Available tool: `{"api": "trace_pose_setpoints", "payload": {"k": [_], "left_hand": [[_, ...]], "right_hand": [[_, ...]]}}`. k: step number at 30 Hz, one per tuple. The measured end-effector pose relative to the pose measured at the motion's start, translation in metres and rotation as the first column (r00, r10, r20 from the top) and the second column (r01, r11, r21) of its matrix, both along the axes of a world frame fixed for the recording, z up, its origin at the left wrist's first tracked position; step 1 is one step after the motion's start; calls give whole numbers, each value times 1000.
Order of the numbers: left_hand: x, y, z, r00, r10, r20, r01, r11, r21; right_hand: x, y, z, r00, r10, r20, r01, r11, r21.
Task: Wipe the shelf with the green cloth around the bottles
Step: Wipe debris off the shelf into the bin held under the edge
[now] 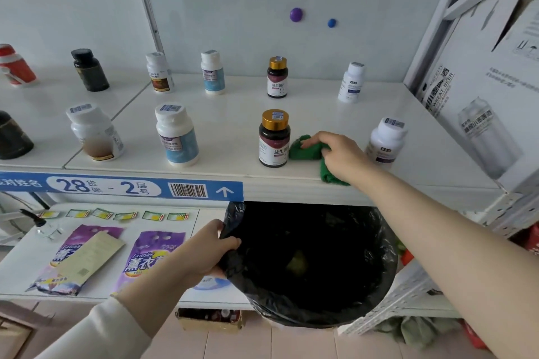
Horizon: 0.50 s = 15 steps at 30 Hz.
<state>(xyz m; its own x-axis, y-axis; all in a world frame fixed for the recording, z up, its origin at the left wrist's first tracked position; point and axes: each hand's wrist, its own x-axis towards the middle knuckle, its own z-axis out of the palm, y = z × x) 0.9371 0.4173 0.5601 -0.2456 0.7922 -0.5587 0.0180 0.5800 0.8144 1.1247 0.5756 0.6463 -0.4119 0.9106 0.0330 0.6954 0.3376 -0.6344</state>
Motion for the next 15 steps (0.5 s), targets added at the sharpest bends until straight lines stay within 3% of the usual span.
{"api": "trace_pose_setpoints", "payload": {"k": [4, 8, 12, 15], "left_hand": [[6, -1, -1, 1000, 1, 17, -1, 1000, -5], [13, -2, -3, 1000, 8, 25, -8, 1000, -5], [20, -5, -2, 999, 31, 42, -31, 999, 8], [27, -8, 2, 998, 39, 40, -39, 999, 10]], "right_hand": [[17, -32, -3, 1000, 22, 15, -23, 1000, 13], [39, -58, -3, 997, 37, -60, -43, 995, -93], [51, -72, -7, 980, -24, -197, -30, 963, -268], [53, -70, 2, 930, -140, -339, 50, 964, -261]]}}
